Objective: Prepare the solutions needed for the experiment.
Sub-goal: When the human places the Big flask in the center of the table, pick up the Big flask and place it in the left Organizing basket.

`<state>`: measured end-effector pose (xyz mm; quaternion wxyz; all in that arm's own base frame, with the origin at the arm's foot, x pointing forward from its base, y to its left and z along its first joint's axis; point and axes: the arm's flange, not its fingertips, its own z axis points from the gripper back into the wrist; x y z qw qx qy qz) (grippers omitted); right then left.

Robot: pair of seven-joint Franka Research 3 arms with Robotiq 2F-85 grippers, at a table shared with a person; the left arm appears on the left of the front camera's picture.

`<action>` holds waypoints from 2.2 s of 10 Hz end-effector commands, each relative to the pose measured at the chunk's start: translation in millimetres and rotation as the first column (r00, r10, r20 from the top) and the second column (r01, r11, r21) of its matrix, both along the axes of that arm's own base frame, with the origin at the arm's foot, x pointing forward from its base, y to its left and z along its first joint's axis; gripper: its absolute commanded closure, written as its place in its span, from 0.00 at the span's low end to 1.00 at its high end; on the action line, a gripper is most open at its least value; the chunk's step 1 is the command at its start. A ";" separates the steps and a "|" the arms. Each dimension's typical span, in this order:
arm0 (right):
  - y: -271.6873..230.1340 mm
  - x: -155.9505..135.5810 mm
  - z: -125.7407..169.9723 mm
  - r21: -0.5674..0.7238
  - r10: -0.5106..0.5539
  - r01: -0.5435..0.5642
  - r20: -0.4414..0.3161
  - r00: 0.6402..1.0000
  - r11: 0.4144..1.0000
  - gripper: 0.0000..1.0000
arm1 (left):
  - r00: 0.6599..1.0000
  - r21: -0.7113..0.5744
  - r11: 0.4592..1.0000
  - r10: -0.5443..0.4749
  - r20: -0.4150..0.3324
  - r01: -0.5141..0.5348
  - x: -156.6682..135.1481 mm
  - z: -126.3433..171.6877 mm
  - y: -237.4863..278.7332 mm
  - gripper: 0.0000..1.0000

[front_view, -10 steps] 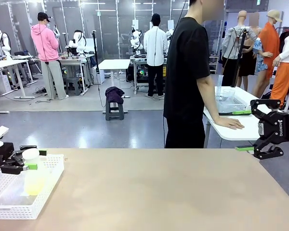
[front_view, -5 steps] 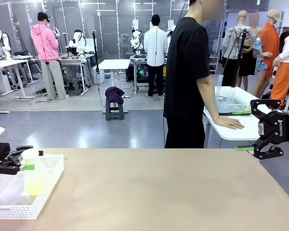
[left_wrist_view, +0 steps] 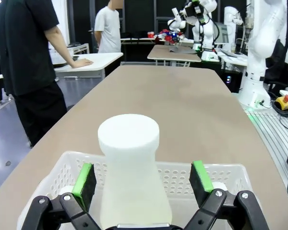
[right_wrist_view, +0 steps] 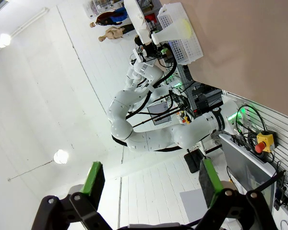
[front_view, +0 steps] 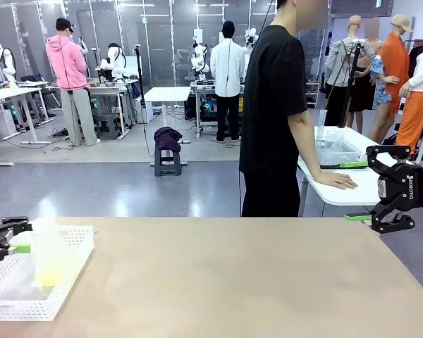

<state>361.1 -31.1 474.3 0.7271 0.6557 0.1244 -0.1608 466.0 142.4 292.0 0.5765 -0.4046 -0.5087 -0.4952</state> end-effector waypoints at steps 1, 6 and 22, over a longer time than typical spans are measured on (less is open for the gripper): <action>0.5 -0.1 1.6 0.005 -0.006 0.006 -0.006 1.000 1.000 0.00 | 0.998 0.018 0.999 0.045 0.052 -0.046 -19.1 16.3 18.0 0.00; 0.5 -0.1 1.6 0.005 -0.006 0.006 -0.006 1.000 1.000 0.00 | 0.956 0.016 0.989 0.140 0.258 -0.150 -21.8 126.0 56.7 0.00; 0.5 -0.1 1.6 0.005 -0.006 0.006 -0.006 1.000 1.000 0.00 | 0.965 -0.157 0.953 -0.262 0.010 0.260 -23.5 226.2 -74.5 0.00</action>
